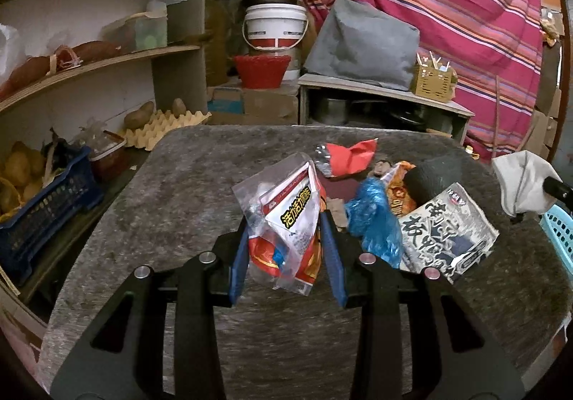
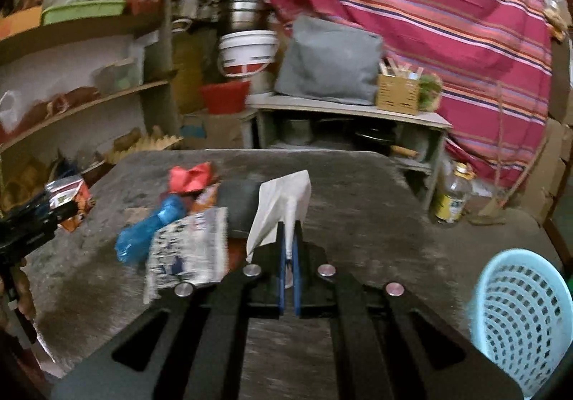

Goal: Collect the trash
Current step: 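Carry both items over the blue basket and open both tools to drop them, then return to the table and grasp the blue plastic bag with the left tool, then grasp the black-white printed wrapper with the right tool while the left tool holds the bag, then move both items over the blue basket and open both tools to drop them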

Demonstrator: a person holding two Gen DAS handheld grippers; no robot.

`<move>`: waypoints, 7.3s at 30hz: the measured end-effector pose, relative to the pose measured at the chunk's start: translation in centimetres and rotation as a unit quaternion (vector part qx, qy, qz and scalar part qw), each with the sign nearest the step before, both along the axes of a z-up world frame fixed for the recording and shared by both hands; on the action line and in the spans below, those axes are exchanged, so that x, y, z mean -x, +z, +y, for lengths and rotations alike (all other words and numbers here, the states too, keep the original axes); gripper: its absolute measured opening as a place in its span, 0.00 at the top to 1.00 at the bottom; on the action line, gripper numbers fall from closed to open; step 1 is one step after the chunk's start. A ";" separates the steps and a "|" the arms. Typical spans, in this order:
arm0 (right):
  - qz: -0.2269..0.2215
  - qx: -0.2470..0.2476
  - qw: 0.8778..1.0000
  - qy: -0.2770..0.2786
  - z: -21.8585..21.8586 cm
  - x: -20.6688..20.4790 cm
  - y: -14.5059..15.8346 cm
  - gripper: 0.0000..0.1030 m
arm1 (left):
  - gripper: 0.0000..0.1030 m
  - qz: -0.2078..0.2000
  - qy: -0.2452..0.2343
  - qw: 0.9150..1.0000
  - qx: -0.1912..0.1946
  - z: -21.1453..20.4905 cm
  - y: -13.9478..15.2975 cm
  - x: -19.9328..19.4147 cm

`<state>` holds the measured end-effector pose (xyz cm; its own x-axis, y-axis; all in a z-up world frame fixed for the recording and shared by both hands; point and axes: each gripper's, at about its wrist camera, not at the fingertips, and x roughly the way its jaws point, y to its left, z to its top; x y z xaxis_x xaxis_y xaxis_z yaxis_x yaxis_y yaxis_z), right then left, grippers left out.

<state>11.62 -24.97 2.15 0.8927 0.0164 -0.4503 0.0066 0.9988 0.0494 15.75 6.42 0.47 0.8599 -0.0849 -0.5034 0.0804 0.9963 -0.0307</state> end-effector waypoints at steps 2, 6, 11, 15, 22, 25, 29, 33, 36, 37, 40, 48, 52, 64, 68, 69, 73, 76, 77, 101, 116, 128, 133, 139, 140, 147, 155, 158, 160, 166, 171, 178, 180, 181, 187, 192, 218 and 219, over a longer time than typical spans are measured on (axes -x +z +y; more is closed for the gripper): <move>-0.002 -0.007 1.000 -0.014 -1.7 0.4 0.0 0.97 | 0.65 0.002 -0.003 1.000 0.002 -0.5 0.0 -0.1; 0.007 -0.014 0.999 -0.028 -4.1 0.6 -0.3 0.97 | 0.65 0.004 -0.014 1.000 0.003 -2.2 0.1 -0.3; 0.012 -0.017 0.998 -0.052 -6.8 1.0 -0.7 0.97 | 0.65 -0.005 -0.045 0.999 0.003 -5.9 1.0 0.1; 0.008 -0.017 0.997 -0.078 -9.5 2.1 -0.5 0.97 | 0.65 -0.006 -0.073 0.997 0.000 -9.5 1.7 -0.1; 0.018 0.019 0.988 -0.150 -15.6 4.3 -0.2 0.97 | 0.65 -0.017 -0.137 0.990 -0.003 -18.4 3.0 0.0; 0.034 0.023 0.982 -0.185 -18.8 5.4 -0.6 0.97 | 0.65 -0.021 -0.173 0.985 -0.008 -23.3 3.1 0.4; 0.053 0.026 0.971 -0.232 -22.9 6.8 -1.4 0.97 | 0.65 -0.024 -0.220 0.975 -0.011 -29.7 2.7 1.4; 0.062 0.021 0.962 -0.263 -25.9 8.1 -1.9 0.97 | 0.65 -0.014 -0.260 0.965 -0.006 -34.8 1.8 2.2; 0.065 0.010 0.959 -0.274 -27.2 8.7 -2.2 0.97 | 0.65 -0.008 -0.288 0.958 -0.010 -38.4 0.9 3.0; 0.065 0.003 0.958 -0.278 -27.8 9.0 -2.4 0.97 | 0.65 -0.002 -0.297 0.955 -0.008 -39.4 0.6 3.1; 0.064 -0.011 0.956 -0.284 -29.3 9.7 -2.7 0.97 | 0.65 0.013 -0.322 0.947 -0.010 -42.1 -0.4 3.6; 0.060 -0.045 0.950 -0.304 -32.0 11.4 -3.3 0.97 | 0.65 0.032 -0.364 0.931 -0.023 -46.9 -2.2 4.9; 0.062 -0.047 0.950 -0.301 -32.0 11.3 -3.6 0.97 | 0.56 0.038 -0.368 0.929 -0.027 -47.3 -2.4 4.9; 0.092 -0.026 0.955 -0.280 -28.6 8.3 -3.9 0.94 | 0.08 -0.017 -0.303 0.953 -0.008 -39.6 1.6 4.8; 0.105 -0.011 0.951 -0.289 -27.4 7.2 -4.3 0.82 | 0.05 -0.026 -0.270 0.963 -0.010 -35.5 2.3 4.6; 0.108 -0.004 0.950 -0.294 -27.1 7.0 -4.3 0.56 | 0.05 -0.030 -0.258 0.966 -0.013 -34.0 2.5 4.5; 0.097 0.006 0.949 -0.301 -25.3 6.7 -3.7 0.29 | 0.05 -0.040 -0.226 0.973 -0.024 -29.5 3.2 4.2; 0.084 0.009 0.952 -0.295 -23.6 6.3 -2.9 0.24 | 0.05 -0.048 -0.196 0.979 -0.035 -26.0 3.4 3.9; 0.078 0.009 0.953 -0.294 -23.1 6.1 -2.6 0.22 | 0.05 -0.050 -0.182 0.981 -0.040 -24.5 3.4 3.7; 0.073 0.007 0.979 -0.189 -6.9 -3.2 -2.6 0.05 | 0.05 -0.001 -0.009 1.000 -0.022 -5.9 -0.6 -2.3; 0.083 0.053 0.977 -0.189 -4.4 -4.9 -3.1 0.04 | 0.21 0.060 -0.040 0.997 -0.021 -6.0 -3.4 -5.0; 0.063 0.015 0.988 -0.137 -2.9 -4.3 -2.6 0.05 | 0.95 0.053 -0.064 0.996 -0.016 -5.9 -2.6 -3.9; 0.051 0.012 0.994 -0.101 -0.6 -4.0 -2.3 0.05 | 0.95 0.014 -0.039 0.999 -0.029 -4.1 -0.6 -1.7; 0.051 0.031 0.997 -0.042 3.6 -4.3 -2.4 0.05 | 0.95 -0.003 0.001 0.998 -0.057 -1.0 -0.1 -0.7; 0.053 0.035 0.997 -0.035 4.2 -4.4 -2.5 0.05 | 0.95 -0.004 0.007 0.998 -0.061 -0.4 -0.2 -0.6; 0.078 0.056 0.995 0.002 7.5 -5.6 -4.1 0.05 | 0.95 0.001 0.034 0.998 -0.059 3.9 -0.6 -0.4; 0.114 0.063 0.991 0.018 8.6 -7.0 -5.8 0.13 | 0.95 0.016 0.044 0.998 -0.047 5.6 -1.5 -1.3; 0.128 0.053 0.990 0.029 8.6 -7.3 -6.2 0.34 | 0.95 0.014 0.041 0.998 -0.046 5.6 -1.5 -1.3; 0.136 0.041 0.989 0.041 8.6 -7.4 -6.5 0.54 | 0.95 0.013 0.038 0.998 -0.044 5.4 -1.5 -1.2; 0.132 0.039 0.989 0.051 8.6 -7.1 -6.3 0.79 | 0.95 0.012 0.036 0.998 -0.045 5.0 -1.5 -1.0; 0.111 0.029 0.992 0.057 8.0 -6.4 -5.5 0.86 | 0.95 0.009 0.035 0.998 -0.044 4.8 -1.4 -0.9; 0.070 -0.011 0.996 0.047 4.8 -4.4 -3.0 0.88 | 0.95 -0.011 0.027 0.999 -0.045 3.4 -0.2 0.0; 0.063 -0.020 0.997 0.038 3.6 -4.0 -2.6 0.88 | 0.95 -0.015 0.024 0.999 -0.041 2.9 0.1 0.2; 0.058 -0.028 0.998 0.029 2.5 -3.7 -2.4 0.88 | 0.95 -0.016 0.022 0.999 -0.039 2.7 0.2 0.2; 0.045 -0.054 0.997 -0.014 -2.0 -2.5 -1.8 0.89 | 0.95 -0.023 -0.001 0.999 -0.035 0.2 0.8 0.5; 0.032 -0.067 0.996 -0.044 -5.4 -1.2 -1.3 0.89 | 0.95 -0.028 -0.025 0.999 -0.028 -2.6 1.1 0.6; 0.004 -0.083 0.979 -0.186 -21.6 8.0 -0.3 0.89 | 0.95 -0.056 -0.171 0.983 -0.045 -21.4 3.7 3.0; 0.003 -0.082 0.978 -0.191 -22.2 8.4 -0.4 0.89 | 0.95 -0.053 -0.177 0.982 -0.041 -22.1 3.7 3.0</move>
<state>3.25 -47.13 1.80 0.8454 -0.2443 -0.4749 0.3776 0.9023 0.2081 12.71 -15.68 4.13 0.8321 -0.3508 -0.4296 0.4204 0.9042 0.0758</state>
